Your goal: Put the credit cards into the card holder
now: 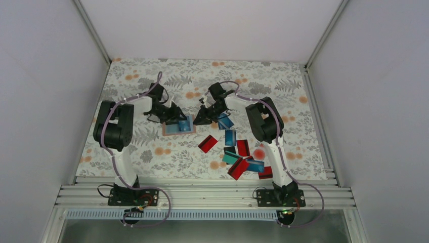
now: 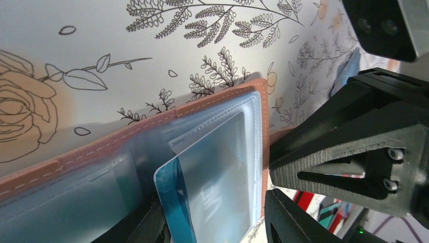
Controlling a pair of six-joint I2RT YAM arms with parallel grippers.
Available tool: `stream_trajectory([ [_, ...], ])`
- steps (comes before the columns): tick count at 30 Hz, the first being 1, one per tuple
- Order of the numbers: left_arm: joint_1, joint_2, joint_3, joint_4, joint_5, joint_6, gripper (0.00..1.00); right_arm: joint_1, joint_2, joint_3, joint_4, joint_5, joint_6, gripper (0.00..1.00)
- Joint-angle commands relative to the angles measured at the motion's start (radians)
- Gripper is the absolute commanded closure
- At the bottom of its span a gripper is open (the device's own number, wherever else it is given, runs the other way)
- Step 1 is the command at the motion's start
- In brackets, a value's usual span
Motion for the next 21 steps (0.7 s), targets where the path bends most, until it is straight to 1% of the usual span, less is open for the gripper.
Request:
stream_trajectory([
  [1, -0.032, 0.016, 0.054, -0.116, -0.158, -0.015, 0.53, 0.012, 0.055, -0.005, 0.009, 0.059, 0.008, 0.89],
  [8, -0.074, 0.023, 0.119, -0.195, -0.273, -0.078, 0.48, 0.013, 0.056, -0.002, 0.013, 0.048, 0.002, 0.90],
  [21, -0.181, 0.114, 0.268, -0.331, -0.405, -0.220, 0.43, 0.012, 0.061, 0.007, 0.010, 0.012, -0.028, 0.90],
])
